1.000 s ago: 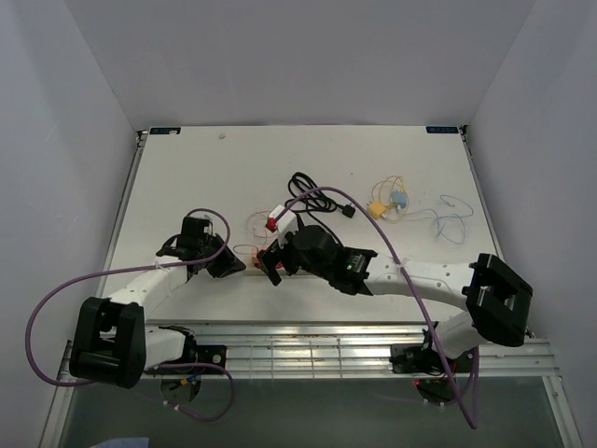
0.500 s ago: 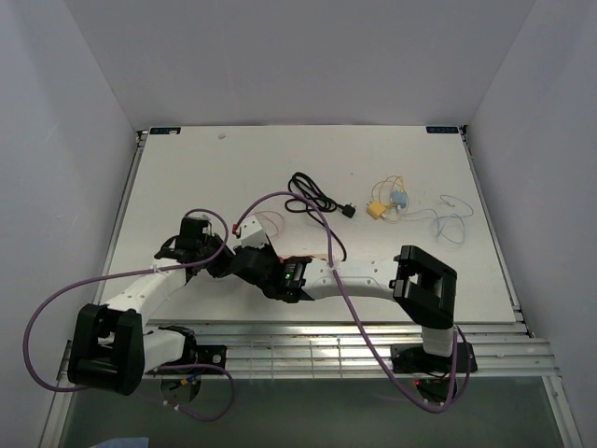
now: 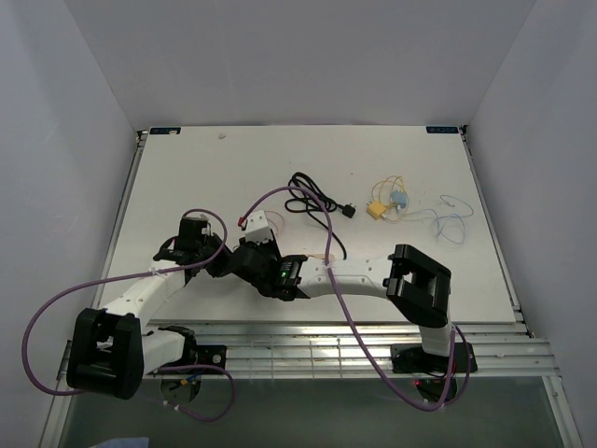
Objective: Insert the plug
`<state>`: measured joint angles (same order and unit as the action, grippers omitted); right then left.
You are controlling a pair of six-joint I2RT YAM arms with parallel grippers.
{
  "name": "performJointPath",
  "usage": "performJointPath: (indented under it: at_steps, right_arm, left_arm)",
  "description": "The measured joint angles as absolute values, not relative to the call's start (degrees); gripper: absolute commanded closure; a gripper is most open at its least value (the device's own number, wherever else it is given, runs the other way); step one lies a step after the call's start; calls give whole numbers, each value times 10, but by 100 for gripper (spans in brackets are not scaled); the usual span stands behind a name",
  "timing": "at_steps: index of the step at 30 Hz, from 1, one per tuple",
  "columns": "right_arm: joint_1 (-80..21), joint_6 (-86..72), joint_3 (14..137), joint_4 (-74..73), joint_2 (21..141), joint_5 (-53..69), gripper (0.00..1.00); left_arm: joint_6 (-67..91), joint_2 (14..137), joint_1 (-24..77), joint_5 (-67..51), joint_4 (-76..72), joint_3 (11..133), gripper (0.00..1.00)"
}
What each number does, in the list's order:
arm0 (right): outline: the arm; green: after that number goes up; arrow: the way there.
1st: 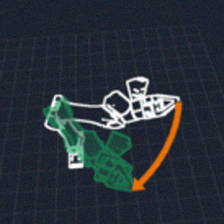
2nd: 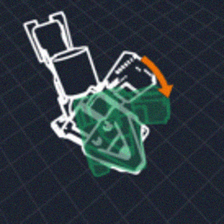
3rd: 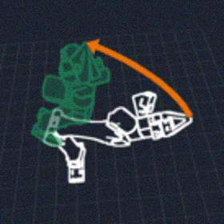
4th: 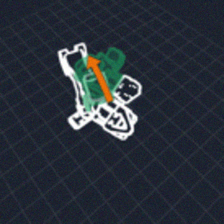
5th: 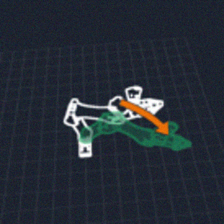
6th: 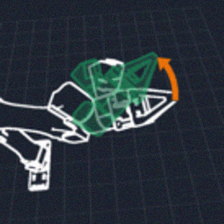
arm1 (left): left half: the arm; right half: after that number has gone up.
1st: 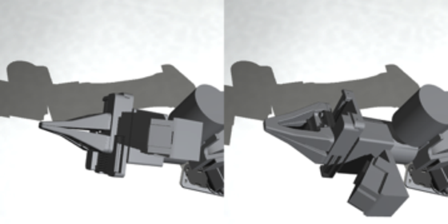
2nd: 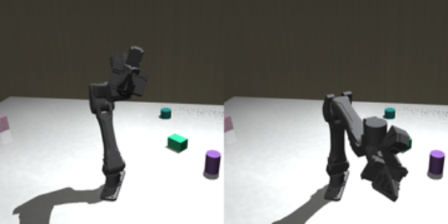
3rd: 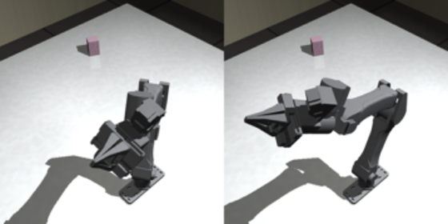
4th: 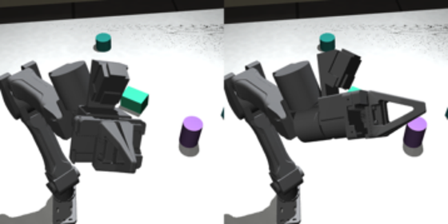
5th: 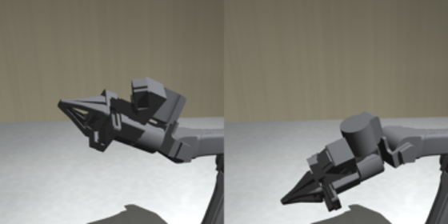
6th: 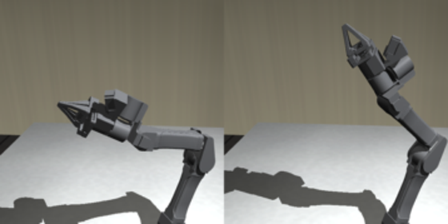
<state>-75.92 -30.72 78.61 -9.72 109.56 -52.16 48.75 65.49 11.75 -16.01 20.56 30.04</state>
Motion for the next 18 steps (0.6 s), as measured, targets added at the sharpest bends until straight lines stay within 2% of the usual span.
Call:
performJointPath:
  at_steps: [15,18]
  right_arm:
    - [-759,-295,789,-7,1145,-549,66]
    - [-759,-299,790,5,1152,-562,71]
  left_arm:
    - [492,655,117,-154,205,296,77]
    - [492,655,117,-152,205,296,77]
